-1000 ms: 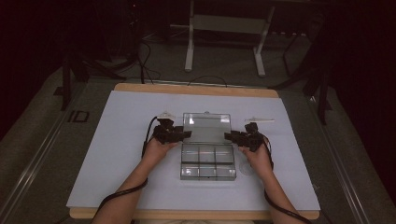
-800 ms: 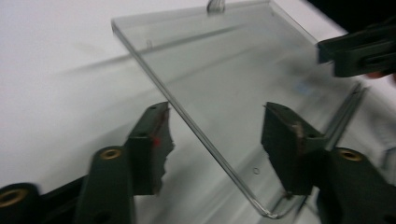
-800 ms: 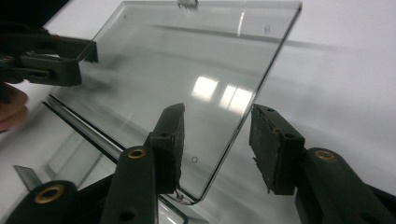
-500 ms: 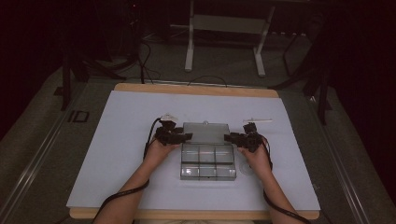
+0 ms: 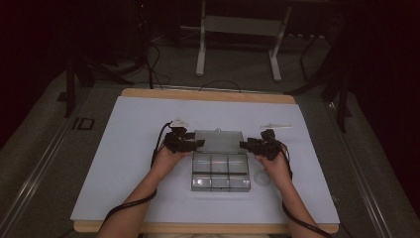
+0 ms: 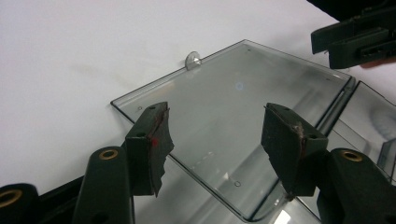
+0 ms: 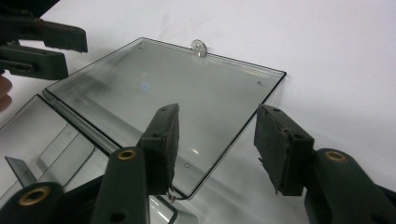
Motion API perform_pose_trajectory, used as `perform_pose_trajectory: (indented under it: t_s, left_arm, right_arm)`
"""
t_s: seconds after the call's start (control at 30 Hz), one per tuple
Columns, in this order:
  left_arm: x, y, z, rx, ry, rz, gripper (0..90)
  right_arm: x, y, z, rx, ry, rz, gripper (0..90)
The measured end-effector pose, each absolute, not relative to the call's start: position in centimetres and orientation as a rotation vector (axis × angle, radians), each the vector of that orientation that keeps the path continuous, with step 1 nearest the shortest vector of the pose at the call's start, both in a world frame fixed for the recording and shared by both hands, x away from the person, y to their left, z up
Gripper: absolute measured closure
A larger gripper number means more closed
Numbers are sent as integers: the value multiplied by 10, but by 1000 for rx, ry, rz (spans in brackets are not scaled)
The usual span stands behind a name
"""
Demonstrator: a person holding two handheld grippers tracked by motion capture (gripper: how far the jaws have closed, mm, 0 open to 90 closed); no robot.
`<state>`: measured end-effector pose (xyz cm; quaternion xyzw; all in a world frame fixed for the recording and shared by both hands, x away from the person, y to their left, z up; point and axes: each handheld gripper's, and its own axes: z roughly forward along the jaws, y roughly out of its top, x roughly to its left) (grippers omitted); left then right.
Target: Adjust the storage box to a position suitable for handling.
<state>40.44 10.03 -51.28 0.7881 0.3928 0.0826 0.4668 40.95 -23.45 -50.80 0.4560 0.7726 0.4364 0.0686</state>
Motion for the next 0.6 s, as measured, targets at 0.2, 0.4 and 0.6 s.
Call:
perform_pose_trajectory:
  t_s: [0.2,0.4,0.6]
  left_arm:
    - [398,100,-505,1953,928,210,430]
    - [390,102,-498,1982,889,226,431]
    - [380,108,-496,1992,846,218,430]
  right_arm:
    - [405,-235,-502,1325,2352,1317,411]
    - [401,-238,-495,1311,2352,1322,400]
    - [397,-243,-489,1263,2385,1310,365]
